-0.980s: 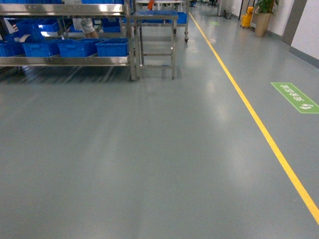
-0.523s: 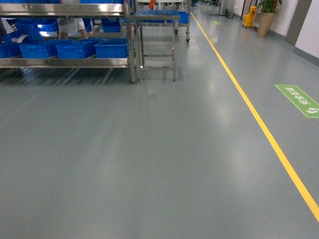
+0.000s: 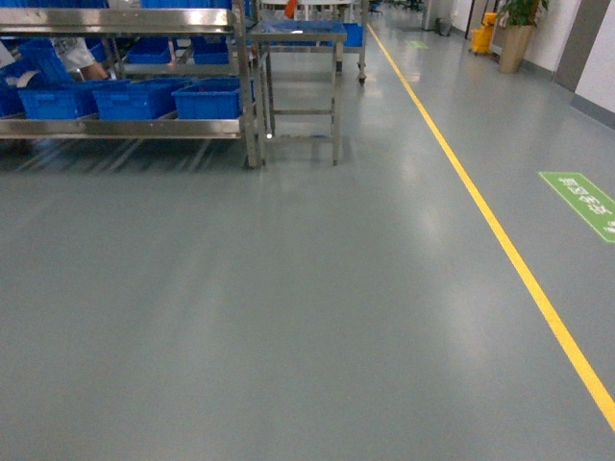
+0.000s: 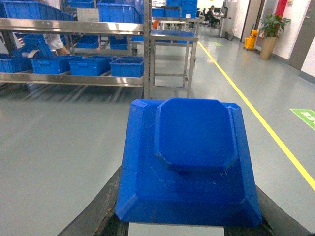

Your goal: Sort blue parts and orange caps into right shelf containers

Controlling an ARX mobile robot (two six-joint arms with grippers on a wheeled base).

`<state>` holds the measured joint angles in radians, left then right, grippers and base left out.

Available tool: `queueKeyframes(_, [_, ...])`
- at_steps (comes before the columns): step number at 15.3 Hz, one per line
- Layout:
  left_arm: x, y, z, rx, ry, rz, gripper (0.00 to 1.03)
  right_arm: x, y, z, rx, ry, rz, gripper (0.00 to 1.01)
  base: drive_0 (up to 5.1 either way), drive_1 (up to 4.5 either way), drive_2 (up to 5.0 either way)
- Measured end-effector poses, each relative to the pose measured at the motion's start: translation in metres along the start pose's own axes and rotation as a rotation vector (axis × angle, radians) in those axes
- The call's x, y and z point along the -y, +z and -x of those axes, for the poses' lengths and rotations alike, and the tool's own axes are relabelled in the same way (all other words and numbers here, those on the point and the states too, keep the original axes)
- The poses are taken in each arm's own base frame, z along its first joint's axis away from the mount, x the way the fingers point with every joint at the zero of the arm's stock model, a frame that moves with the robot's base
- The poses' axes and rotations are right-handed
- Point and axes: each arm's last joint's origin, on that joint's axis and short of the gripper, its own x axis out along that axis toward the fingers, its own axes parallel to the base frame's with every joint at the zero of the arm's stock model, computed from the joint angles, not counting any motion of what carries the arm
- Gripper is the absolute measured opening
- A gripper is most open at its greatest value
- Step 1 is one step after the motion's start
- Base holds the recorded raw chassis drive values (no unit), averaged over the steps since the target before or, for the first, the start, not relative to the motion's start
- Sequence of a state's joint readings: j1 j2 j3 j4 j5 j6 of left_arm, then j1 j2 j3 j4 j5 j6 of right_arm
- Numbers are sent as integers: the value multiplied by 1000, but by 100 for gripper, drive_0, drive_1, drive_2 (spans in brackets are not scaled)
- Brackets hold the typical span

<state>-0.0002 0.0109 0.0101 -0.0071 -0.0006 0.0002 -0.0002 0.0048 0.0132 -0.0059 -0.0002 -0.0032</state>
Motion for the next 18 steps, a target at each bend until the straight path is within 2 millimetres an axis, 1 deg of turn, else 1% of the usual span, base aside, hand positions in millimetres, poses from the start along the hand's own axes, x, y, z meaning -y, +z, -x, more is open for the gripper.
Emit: queueKeyframes(18, [0, 0, 0, 1, -1, 0, 43, 0, 0, 0, -1, 0, 0, 41, -3, 423, -428])
